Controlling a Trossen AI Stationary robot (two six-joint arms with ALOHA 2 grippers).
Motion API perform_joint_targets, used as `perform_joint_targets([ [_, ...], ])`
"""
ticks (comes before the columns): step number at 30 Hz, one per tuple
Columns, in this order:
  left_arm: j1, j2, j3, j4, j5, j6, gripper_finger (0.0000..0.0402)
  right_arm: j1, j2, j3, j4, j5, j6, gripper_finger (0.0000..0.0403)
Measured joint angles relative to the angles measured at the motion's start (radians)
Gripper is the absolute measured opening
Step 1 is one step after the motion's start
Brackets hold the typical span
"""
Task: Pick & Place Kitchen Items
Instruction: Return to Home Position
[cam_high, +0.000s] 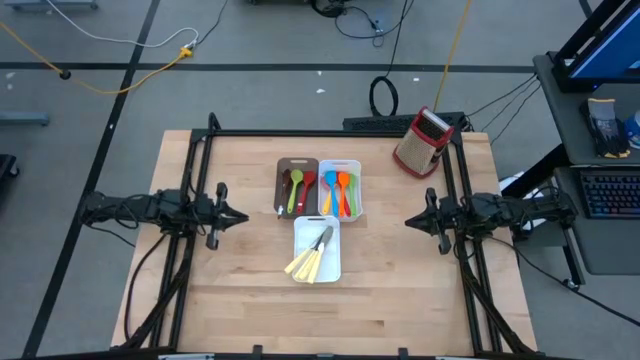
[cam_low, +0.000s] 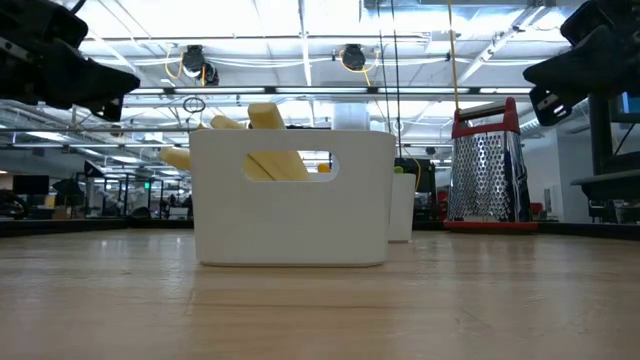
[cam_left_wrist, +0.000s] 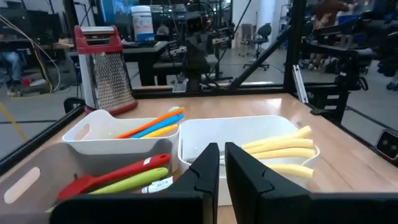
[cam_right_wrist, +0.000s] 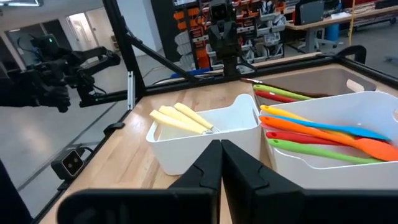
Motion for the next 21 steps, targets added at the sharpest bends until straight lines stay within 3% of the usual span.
perform_joint_targets([
  [7, -0.001, 0.000, -0.002, 0.001, 0.056, -0.009, 0.0033, 0.000, 0.000, 0.000, 0.000, -0.002, 0.044, 0.0004],
  [21, -0.001, 0.001, -0.003, 0.011, 0.020, -0.056, 0.0033, 0.000, 0.000, 0.000, 0.000, -0.004, 0.045, 0.0004],
])
